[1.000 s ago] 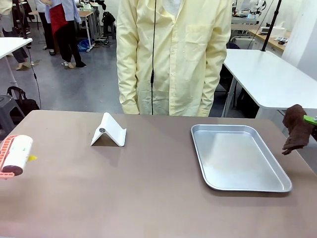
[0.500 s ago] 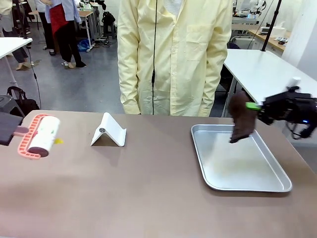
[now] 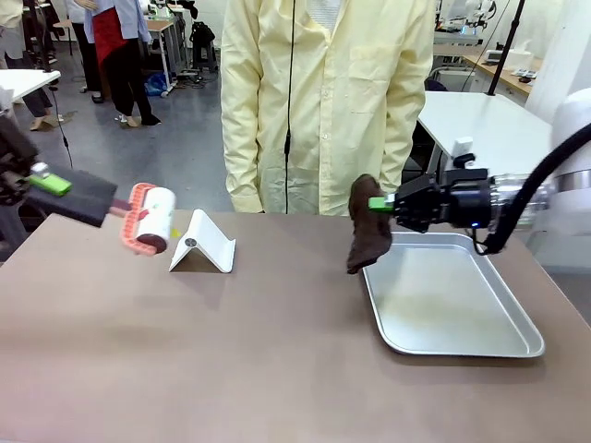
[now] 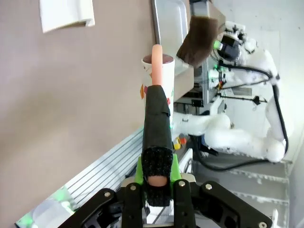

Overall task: Clean the surface of the table.
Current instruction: Return the Lint Roller and towel to their original positions.

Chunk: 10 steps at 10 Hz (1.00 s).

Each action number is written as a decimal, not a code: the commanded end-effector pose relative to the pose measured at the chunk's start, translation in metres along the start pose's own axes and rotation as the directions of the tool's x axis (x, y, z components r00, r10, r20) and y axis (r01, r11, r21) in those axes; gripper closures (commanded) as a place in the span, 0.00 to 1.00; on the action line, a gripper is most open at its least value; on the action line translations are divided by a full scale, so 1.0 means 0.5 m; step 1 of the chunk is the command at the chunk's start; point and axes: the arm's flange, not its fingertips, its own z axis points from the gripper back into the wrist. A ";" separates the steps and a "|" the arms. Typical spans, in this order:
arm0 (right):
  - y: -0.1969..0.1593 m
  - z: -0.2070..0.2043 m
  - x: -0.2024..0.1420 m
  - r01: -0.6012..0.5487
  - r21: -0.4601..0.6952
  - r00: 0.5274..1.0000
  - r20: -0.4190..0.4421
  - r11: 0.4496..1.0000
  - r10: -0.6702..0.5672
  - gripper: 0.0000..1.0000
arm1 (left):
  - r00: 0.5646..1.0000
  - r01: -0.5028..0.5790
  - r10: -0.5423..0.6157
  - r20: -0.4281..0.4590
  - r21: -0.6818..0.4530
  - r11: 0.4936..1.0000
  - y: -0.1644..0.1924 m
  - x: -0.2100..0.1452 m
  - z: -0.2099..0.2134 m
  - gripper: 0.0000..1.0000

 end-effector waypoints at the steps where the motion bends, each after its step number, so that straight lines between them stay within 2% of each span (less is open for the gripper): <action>1: -0.005 -0.075 -0.021 -0.031 -0.048 0.999 0.008 0.998 0.031 0.91 | 0.995 -0.086 0.083 0.053 0.046 0.995 -0.056 0.063 -0.037 0.78; 3: -0.032 -0.126 -0.040 -0.016 -0.069 0.999 -0.049 0.997 0.013 0.91 | 0.995 -0.071 0.063 0.079 0.111 0.991 -0.099 0.119 -0.080 0.78; 5: -0.060 -0.159 -0.063 0.009 -0.095 0.992 -0.123 0.995 -0.021 0.91 | 0.996 -0.071 0.062 0.057 0.178 0.981 -0.120 0.181 -0.121 0.78; 6: -0.070 -0.166 -0.069 0.016 -0.108 0.989 -0.141 0.994 -0.032 0.91 | 0.994 -0.094 0.080 0.074 0.213 0.973 -0.120 0.214 -0.136 0.78; 7: -0.076 -0.168 -0.069 0.025 -0.114 0.988 -0.148 0.993 -0.042 0.91 | 0.991 -0.117 0.096 0.094 0.248 0.962 -0.114 0.247 -0.152 0.78; 10: -0.089 -0.154 -0.043 0.057 -0.119 0.991 -0.112 0.991 -0.071 0.91 | 0.990 -0.143 0.129 0.066 0.321 0.936 -0.081 0.319 -0.191 0.78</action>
